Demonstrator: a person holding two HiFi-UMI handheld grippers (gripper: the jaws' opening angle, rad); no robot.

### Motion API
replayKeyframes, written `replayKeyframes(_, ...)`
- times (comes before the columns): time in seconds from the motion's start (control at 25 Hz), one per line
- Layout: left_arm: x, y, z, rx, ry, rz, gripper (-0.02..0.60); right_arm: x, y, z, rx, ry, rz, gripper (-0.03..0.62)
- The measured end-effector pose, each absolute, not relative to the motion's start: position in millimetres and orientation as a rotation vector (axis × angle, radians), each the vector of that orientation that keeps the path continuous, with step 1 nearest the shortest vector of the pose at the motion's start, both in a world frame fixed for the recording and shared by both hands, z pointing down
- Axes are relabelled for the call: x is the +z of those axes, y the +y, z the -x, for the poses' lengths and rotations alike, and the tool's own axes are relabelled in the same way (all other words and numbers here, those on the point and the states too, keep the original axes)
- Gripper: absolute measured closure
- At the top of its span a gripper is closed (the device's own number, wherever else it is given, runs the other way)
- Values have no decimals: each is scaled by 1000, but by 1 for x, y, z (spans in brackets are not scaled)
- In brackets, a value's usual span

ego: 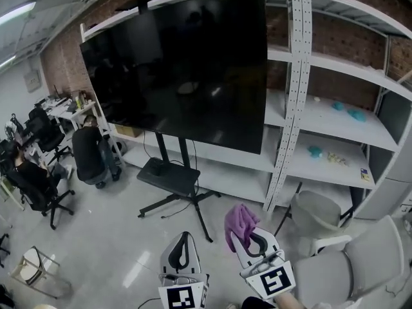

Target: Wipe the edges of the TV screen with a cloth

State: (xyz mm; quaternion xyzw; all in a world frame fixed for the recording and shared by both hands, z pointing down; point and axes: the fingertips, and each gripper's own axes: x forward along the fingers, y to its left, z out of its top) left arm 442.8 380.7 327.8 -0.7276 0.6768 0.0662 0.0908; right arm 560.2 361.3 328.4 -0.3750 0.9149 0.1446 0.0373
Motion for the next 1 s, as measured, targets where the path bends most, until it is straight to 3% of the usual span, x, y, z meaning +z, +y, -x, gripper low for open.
replayKeyframes(0.44, 301, 292, -438, 206, 1901, 2214, 566, 281, 267, -582, 567, 2670, 1339, 533)
replayKeyframes(1.0, 280, 133, -365, 261, 2028, 2035, 566, 263, 105, -469, 573, 2690, 995, 533)
